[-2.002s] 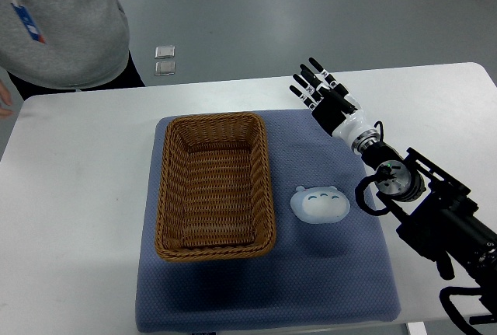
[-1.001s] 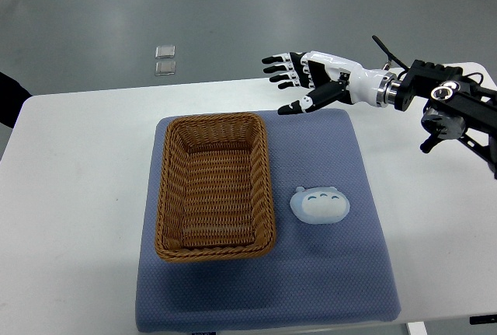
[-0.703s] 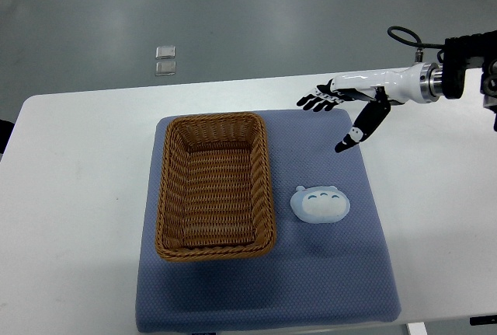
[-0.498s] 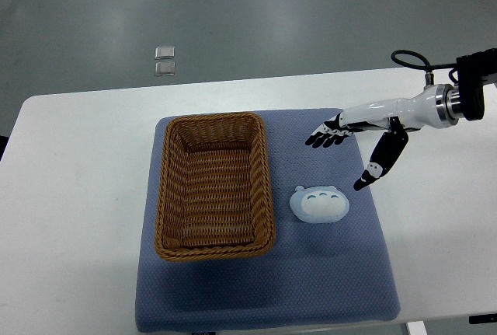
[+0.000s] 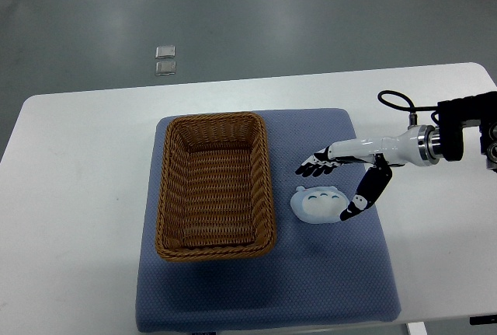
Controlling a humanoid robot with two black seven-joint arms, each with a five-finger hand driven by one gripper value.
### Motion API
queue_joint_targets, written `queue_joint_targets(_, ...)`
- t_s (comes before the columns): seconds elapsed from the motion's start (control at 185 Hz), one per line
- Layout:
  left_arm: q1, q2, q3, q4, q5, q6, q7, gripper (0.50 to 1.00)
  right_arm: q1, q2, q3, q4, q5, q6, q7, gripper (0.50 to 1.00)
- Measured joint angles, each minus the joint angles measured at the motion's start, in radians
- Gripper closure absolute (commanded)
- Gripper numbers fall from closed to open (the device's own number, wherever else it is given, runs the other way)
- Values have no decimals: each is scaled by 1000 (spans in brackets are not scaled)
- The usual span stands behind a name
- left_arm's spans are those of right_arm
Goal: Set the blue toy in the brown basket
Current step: 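Lower the right hand beside the pale plush toy, thumb on its far side, then close the right hand fingers around the plush toy and lift it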
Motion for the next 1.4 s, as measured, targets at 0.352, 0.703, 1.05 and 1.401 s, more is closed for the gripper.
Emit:
queue_joint_targets(0.352, 0, 0, 0, 0, 1, 0, 0, 500, -55, 49, 0, -68, -77, -75, 8, 591)
queue_joint_targets(0.703, 0, 0, 0, 0, 1, 0, 0, 500, -96, 88, 1, -127, -106, -73, 10, 591)
queue_joint_targets(1.05, 0, 0, 1, 0, 1, 0, 0, 500, -105, 105, 5, -148, -106, -73, 12, 591)
queue_joint_targets(1.401, 0, 0, 2, 0, 0, 0, 0, 500, -138, 116, 10, -152, -107, -76, 12, 599)
